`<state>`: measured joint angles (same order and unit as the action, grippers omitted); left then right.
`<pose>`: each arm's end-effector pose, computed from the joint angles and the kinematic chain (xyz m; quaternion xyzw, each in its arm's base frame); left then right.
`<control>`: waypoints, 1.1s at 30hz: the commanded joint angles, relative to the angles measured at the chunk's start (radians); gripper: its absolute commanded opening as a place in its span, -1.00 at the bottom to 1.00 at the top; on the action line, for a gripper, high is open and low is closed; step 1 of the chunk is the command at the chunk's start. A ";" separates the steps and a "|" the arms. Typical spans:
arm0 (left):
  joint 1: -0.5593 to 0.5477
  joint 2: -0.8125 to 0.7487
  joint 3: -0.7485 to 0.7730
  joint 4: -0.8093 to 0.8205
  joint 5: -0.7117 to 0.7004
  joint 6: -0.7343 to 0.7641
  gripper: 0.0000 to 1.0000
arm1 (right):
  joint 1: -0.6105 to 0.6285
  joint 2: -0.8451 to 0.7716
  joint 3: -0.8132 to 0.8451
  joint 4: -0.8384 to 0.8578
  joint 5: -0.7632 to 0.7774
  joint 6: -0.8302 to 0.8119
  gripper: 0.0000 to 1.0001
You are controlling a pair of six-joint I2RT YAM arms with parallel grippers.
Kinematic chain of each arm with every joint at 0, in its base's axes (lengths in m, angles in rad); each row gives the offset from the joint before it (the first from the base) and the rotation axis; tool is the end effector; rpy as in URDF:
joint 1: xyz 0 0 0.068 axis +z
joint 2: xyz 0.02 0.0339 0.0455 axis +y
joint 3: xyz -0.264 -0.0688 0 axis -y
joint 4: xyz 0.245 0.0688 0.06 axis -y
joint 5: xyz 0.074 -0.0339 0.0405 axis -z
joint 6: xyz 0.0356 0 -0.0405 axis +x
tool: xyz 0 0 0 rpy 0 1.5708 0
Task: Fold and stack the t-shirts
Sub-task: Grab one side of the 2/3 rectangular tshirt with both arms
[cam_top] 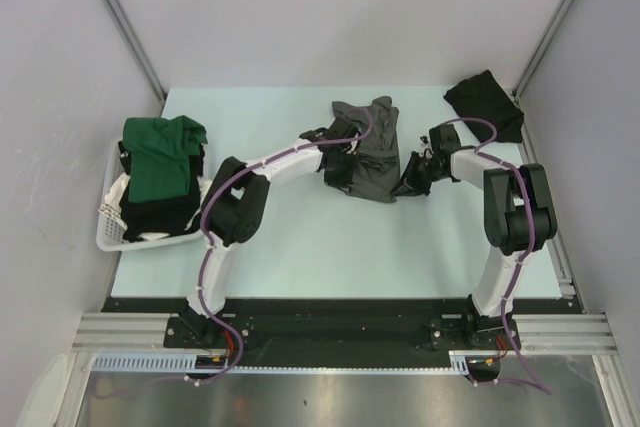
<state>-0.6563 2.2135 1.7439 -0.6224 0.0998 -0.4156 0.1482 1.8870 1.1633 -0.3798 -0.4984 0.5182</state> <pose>0.3736 -0.2922 0.1703 0.1282 0.9618 -0.1626 0.1789 0.3662 0.0719 0.1532 0.1173 0.9372 0.3001 0.1336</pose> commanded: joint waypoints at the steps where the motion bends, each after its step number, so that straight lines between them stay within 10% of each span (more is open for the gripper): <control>1: 0.011 -0.046 0.040 -0.016 -0.014 0.021 -1.00 | -0.004 -0.026 0.006 -0.011 -0.014 -0.017 -0.85; 10: 0.011 -0.038 0.037 -0.010 -0.003 0.021 -1.00 | -0.001 -0.032 0.006 -0.096 0.014 -0.056 -0.35; 33: 0.011 -0.049 0.014 -0.013 -0.002 0.018 -1.00 | 0.007 0.015 0.004 -0.064 0.011 -0.041 -0.29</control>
<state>-0.6552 2.2135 1.7439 -0.6292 0.1005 -0.4160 0.1486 1.8900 1.1633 -0.4843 -0.4732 0.4622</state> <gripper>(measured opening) 0.017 0.352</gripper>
